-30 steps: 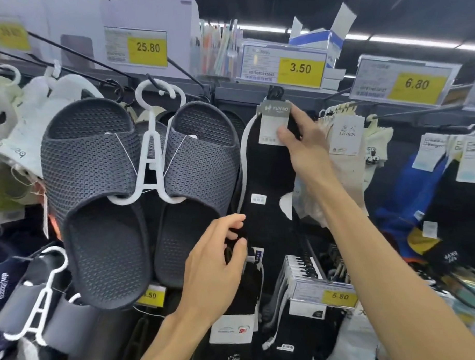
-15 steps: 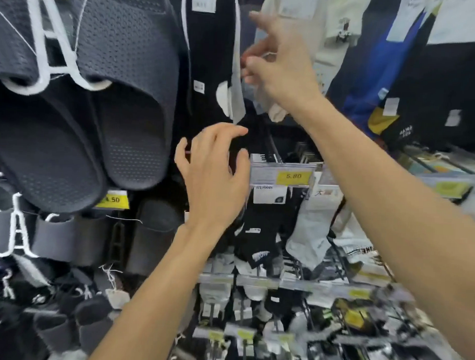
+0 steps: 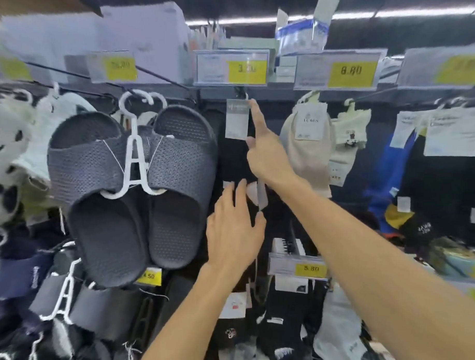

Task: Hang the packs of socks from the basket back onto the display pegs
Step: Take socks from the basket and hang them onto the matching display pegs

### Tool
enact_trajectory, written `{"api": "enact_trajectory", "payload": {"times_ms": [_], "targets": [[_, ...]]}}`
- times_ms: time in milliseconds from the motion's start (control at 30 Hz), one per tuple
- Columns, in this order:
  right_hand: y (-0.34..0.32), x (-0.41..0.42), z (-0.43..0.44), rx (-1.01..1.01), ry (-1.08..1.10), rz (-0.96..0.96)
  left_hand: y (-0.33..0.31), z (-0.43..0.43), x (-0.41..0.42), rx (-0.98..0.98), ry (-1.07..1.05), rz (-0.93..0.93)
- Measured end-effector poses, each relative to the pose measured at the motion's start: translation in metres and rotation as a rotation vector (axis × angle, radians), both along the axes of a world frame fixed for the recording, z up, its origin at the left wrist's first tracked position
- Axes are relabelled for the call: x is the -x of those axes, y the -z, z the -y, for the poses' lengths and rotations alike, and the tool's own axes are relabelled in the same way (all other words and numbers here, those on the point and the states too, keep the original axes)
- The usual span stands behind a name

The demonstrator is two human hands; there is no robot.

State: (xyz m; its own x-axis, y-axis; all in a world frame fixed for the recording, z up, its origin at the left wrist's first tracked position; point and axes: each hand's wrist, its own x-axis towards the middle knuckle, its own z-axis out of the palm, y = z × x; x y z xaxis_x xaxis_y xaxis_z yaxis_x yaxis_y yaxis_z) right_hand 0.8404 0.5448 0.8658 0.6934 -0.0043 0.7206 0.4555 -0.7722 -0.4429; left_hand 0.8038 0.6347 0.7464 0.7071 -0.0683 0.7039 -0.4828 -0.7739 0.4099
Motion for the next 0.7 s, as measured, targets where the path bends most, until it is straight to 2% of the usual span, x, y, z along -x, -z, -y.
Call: {"api": "enact_trajectory", "payload": {"times_ms": [233,300,467,533,600,700], "targets": [[-0.007,0.007,0.013,0.133,0.031,-0.108,0.005,-0.004,-0.003,-0.024,0.050,-0.025],[-0.004,0.026,0.012,0.151,0.047,-0.114,0.001,-0.002,0.006,0.029,0.094,0.018],[0.057,0.121,0.036,-0.058,-0.046,0.062,0.004,0.040,0.063,0.293,0.433,0.236],[0.102,0.175,0.062,-0.159,-0.017,0.114,0.024,0.075,0.102,0.296,0.563,0.238],[0.154,0.234,0.097,-0.253,0.069,0.060,0.060,0.112,0.146,0.245,0.702,0.122],[0.244,0.332,0.157,-0.417,0.280,-0.190,0.138,0.165,0.219,0.060,0.954,-0.240]]}}
